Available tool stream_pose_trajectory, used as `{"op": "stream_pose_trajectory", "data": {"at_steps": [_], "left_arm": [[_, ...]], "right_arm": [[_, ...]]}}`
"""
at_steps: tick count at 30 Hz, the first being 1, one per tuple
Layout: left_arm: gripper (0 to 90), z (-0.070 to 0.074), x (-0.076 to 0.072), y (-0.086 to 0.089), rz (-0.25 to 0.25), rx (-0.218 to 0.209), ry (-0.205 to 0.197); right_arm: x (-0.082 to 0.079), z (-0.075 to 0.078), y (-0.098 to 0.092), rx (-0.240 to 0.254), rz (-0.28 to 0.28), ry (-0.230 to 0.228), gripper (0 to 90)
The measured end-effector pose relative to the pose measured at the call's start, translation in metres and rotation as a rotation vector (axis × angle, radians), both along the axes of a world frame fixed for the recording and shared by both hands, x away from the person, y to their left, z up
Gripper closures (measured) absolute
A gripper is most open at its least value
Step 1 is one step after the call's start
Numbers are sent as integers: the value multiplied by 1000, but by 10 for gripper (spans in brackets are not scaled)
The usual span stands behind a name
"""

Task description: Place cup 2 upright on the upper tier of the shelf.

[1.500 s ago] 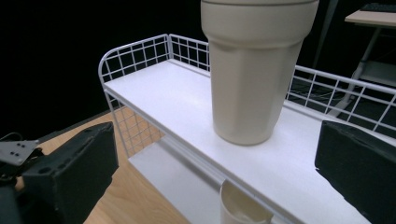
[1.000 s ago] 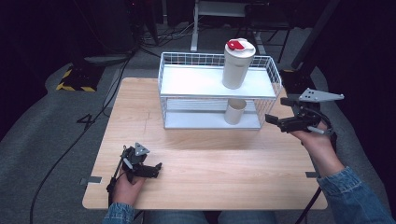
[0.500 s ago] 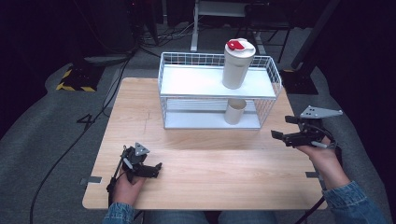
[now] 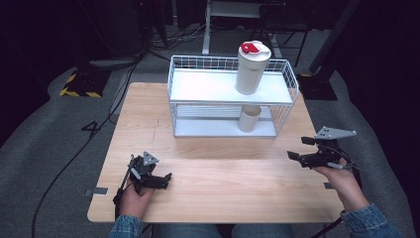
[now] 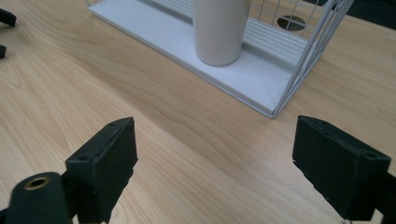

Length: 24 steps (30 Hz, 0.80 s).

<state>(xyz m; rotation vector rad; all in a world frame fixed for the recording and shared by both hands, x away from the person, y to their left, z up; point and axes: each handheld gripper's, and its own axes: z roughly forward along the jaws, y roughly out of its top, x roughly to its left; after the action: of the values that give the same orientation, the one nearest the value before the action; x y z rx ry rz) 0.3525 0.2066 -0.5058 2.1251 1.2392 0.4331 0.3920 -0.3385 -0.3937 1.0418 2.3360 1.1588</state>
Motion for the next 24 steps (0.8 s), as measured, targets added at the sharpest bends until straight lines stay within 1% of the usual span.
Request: {"op": "stream_pose_trajectory", "data": {"at_steps": [5,9,14,16,18,21,24], "left_arm": [[4,0,0,0,0,0,1],[4,0,0,0,0,-1,1],[4,0,0,0,0,0,0],[4,0,0,0,0,-1,1],[4,0,0,0,0,0,0],[4,0,0,0,0,0,0],[4,0,0,0,0,0,0]], "right_arm": [[-3,-17,0,-16,-5,30,144],[-6,-33,0,-3,-8,67,147],[-9,-49,2,-23,-9,73,148],[-11,-55,3,-33,-2,77,148],[-14,-61,5,-54,7,78,148],[-17,-69,7,-61,6,78,148],[-19,-75,8,-53,-6,77,148]]}}
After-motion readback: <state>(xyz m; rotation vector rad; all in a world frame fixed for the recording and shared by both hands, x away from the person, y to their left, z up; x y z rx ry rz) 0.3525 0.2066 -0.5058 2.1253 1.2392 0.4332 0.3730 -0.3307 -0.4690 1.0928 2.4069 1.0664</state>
